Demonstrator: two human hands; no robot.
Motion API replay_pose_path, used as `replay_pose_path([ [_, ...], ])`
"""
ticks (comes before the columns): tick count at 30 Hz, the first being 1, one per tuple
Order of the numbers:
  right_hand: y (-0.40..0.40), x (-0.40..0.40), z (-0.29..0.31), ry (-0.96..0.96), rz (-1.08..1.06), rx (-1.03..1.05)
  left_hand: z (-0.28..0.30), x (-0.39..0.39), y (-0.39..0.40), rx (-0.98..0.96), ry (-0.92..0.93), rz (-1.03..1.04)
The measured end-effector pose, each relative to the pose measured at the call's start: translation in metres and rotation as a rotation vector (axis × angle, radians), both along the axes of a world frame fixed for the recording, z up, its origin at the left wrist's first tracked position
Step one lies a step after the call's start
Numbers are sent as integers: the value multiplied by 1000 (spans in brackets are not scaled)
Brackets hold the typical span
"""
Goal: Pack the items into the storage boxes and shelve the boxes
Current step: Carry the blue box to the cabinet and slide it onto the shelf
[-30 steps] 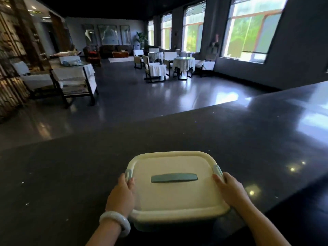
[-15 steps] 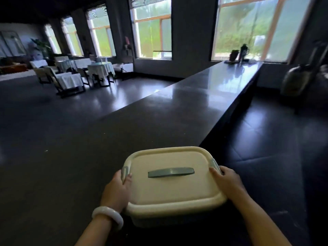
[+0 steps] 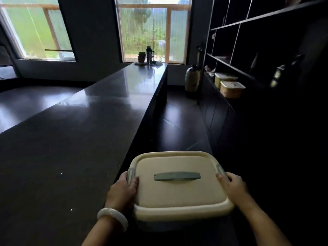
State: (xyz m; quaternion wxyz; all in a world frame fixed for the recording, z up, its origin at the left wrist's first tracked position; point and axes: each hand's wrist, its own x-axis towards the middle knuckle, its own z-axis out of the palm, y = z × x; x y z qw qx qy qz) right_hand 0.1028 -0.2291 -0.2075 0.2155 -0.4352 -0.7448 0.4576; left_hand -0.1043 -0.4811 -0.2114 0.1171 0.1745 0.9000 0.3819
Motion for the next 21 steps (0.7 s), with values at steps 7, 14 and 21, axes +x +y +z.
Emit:
replay_pose_path([
  [7,100,-70,8,30,-152,13,14,-101,134,28,29,-152],
  [14,204,-121,-1,77,-314,-27,18,-181,272,11,79,-298],
  [21,353,-212,-11,136,-310,-15,13,-276,420,7,99,-315],
])
